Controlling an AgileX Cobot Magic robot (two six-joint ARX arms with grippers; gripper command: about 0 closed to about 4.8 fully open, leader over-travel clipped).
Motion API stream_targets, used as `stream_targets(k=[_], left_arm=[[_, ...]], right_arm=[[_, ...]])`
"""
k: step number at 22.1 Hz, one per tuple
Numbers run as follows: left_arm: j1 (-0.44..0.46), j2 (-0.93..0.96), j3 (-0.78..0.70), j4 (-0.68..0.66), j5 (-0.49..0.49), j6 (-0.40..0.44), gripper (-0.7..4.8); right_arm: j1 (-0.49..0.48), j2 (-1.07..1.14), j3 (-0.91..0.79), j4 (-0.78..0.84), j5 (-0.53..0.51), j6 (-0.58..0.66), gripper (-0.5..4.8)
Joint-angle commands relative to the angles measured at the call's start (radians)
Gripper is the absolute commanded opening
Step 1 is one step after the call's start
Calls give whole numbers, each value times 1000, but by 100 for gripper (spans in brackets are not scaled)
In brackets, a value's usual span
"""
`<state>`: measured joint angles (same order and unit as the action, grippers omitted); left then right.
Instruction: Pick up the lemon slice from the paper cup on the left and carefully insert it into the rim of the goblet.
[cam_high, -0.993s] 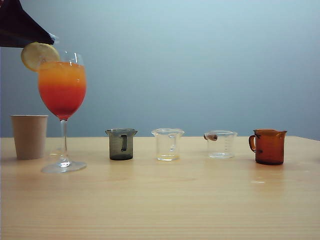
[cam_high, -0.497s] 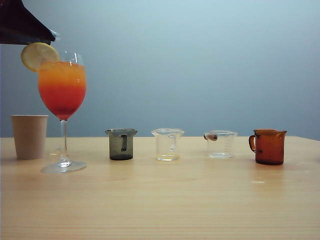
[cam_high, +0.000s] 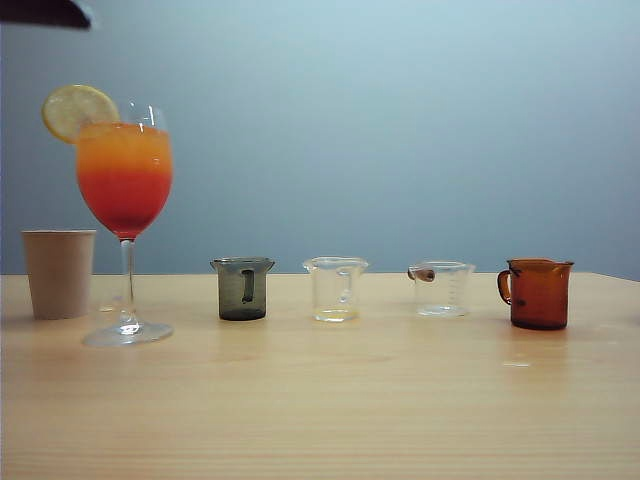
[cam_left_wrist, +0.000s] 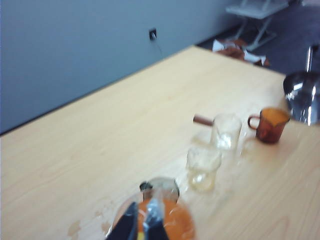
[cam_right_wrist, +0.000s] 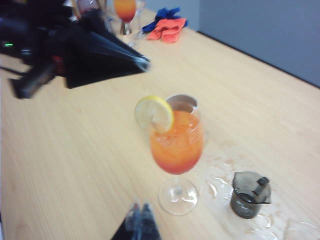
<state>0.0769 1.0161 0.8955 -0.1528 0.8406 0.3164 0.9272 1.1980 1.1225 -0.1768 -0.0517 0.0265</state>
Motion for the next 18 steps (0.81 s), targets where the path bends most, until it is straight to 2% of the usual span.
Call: stream_targets(k=[1,6,11,15,18], left_arm=[[-1,-98,2,3,-97,-111,-5],[-1,-287,2,-37,-268,-274,-5],[-22,-441,0,-169,-415,-280,-5],[-55,-614,-8,-242,-577,-296,-5],[-55,-725,-63,-244,-609,-337,-5]], right_arm=[[-23,-48,4,-62,27,-2,-6],[-99,-142,0,-195,8,-4,-6],[-195,-271,-63,-201,-66,-19,-6],[-289,-439,-203,-212,-106,-23,-6],[-318,-566,-323,-215,-100,-23,-6]])
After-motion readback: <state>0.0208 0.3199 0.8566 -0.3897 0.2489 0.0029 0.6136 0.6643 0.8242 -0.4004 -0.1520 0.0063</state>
